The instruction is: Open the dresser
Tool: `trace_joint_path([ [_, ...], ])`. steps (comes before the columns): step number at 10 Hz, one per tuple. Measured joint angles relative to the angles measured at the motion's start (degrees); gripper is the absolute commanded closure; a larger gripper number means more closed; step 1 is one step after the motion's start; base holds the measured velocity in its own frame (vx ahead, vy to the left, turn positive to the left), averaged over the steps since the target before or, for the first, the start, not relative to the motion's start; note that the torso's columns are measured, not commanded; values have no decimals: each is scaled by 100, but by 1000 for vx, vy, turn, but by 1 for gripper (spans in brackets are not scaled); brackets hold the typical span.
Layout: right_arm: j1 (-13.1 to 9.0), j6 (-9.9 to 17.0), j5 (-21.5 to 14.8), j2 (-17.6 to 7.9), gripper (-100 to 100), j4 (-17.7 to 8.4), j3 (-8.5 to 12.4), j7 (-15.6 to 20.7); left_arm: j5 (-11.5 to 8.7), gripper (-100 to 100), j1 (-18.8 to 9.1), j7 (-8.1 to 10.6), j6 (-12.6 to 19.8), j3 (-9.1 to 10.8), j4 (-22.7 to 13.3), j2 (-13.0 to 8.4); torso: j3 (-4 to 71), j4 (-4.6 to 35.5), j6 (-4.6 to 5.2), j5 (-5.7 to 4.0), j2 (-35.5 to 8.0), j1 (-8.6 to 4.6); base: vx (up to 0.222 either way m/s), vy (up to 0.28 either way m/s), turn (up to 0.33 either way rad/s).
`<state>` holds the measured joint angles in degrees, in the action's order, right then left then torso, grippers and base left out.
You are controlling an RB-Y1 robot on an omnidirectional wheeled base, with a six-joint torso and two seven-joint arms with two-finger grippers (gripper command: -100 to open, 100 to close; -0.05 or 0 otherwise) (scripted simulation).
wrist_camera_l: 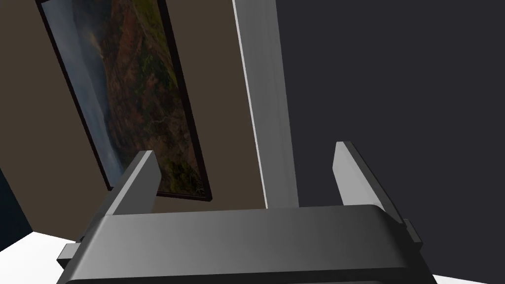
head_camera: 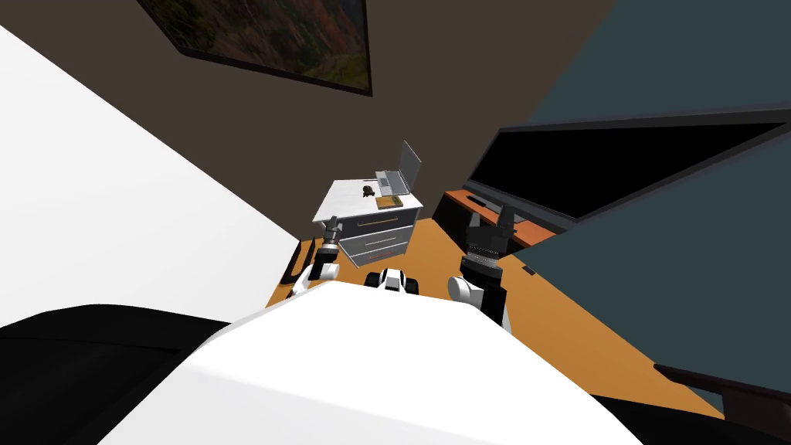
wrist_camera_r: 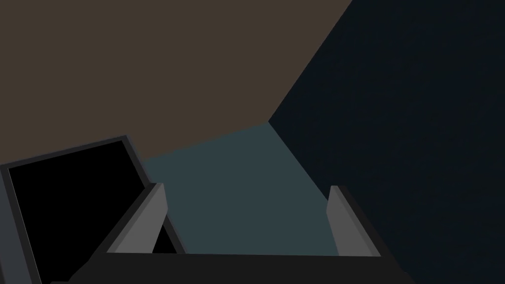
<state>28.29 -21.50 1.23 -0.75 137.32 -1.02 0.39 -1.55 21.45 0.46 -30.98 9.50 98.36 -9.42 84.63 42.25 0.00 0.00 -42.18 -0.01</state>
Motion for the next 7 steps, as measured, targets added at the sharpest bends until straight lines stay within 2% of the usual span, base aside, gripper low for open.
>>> trace_joint_path([
  [7,-1,0,0,0,0,0,0,0,-192,-100,-192,10,-161,247,-912,268,-7,4,0,0,-13,1,69,-151,65],
])
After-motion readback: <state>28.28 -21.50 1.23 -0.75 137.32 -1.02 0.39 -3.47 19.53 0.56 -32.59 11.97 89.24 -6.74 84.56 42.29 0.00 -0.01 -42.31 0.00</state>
